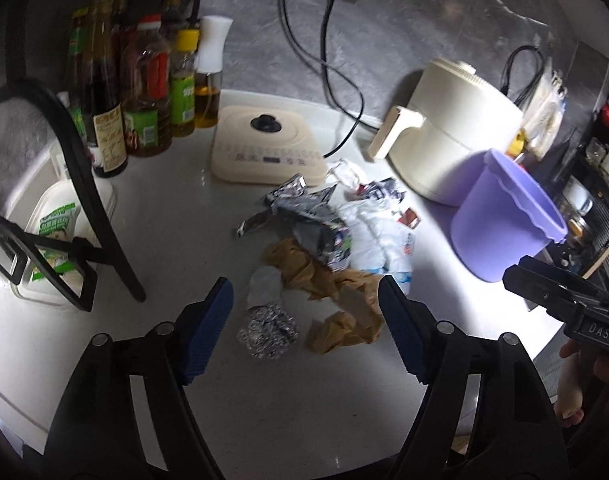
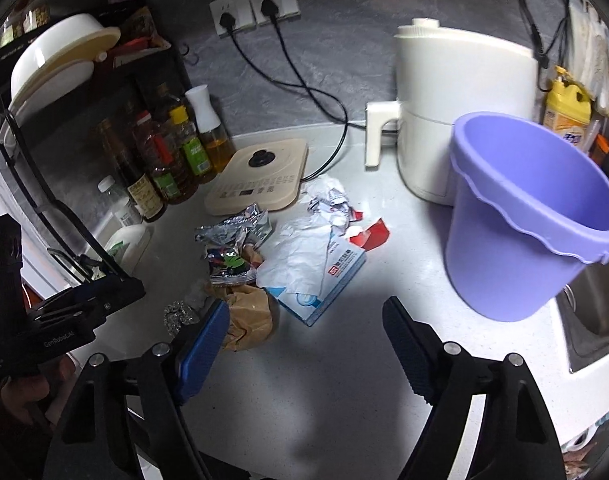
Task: Collect trash
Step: 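Grasp the foil ball with the left tool while the right tool grasps the brown paper bag, then carry both items over the purple bucket and open both tools to drop them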
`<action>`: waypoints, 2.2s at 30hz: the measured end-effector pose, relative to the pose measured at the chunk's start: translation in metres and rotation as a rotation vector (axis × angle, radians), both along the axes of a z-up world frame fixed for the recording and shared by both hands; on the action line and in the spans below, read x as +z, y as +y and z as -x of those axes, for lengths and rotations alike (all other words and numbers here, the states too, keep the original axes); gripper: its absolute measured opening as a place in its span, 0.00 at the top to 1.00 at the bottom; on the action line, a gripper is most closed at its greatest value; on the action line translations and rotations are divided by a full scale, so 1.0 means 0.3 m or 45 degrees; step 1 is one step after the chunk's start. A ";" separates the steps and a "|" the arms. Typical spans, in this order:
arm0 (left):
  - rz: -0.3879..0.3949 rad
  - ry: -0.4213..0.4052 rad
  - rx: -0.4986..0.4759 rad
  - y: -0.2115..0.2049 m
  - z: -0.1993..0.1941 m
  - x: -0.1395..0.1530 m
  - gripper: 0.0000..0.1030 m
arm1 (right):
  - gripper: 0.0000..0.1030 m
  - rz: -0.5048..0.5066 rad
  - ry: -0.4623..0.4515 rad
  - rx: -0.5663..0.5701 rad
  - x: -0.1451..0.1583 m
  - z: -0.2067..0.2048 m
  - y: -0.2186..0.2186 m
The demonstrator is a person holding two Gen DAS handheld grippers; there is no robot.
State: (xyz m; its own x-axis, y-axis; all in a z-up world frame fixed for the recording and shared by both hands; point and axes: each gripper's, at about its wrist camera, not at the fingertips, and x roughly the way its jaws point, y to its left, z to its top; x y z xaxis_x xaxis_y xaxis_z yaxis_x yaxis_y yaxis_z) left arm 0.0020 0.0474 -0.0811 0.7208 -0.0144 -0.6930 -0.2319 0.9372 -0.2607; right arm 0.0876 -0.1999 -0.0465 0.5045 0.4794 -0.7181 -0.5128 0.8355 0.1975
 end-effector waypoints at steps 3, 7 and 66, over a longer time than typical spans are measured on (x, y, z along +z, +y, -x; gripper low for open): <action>0.023 0.035 0.035 0.021 -0.010 -0.042 0.33 | 0.27 0.012 0.043 0.072 -0.033 -0.024 0.051; 0.065 0.081 0.097 0.049 -0.019 -0.105 0.41 | 0.31 0.040 0.095 0.164 -0.089 -0.050 0.123; 0.087 -0.266 -0.206 -0.083 -0.134 0.079 0.61 | 0.73 0.008 -0.190 0.082 0.055 -0.003 0.094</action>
State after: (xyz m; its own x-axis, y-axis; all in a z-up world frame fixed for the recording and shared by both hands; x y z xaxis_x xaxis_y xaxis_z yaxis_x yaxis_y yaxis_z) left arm 0.0420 0.0226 -0.0575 0.8327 -0.1826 -0.5228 -0.0152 0.9362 -0.3513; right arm 0.0884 -0.1716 -0.0299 0.5742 0.5098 -0.6407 -0.5887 0.8009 0.1096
